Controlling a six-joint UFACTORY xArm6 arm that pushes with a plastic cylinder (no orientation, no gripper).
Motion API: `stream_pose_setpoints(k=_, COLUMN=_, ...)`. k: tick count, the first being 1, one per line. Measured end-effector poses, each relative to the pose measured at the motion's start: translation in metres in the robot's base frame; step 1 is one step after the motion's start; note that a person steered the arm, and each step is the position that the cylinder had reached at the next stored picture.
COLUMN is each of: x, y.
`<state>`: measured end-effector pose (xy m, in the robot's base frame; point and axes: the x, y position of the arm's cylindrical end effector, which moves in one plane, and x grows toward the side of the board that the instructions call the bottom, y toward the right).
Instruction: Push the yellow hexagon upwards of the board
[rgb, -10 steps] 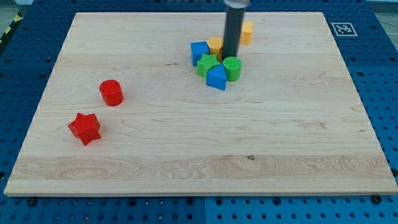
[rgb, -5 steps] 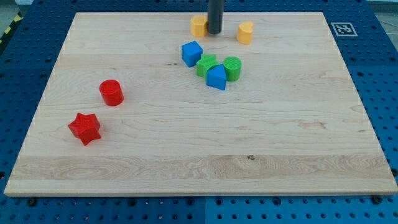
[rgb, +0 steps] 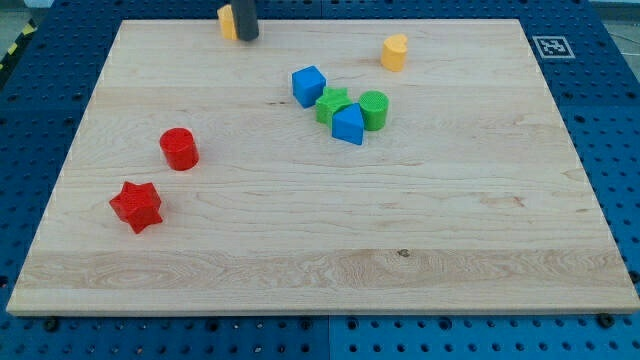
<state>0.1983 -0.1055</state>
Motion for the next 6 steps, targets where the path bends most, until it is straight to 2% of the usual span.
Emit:
stream_pose_setpoints(k=4, x=-0.007, y=0.019)
stream_pose_setpoints(k=5, x=0.025, y=0.071)
stream_pose_setpoints(k=6, x=0.101, y=0.042)
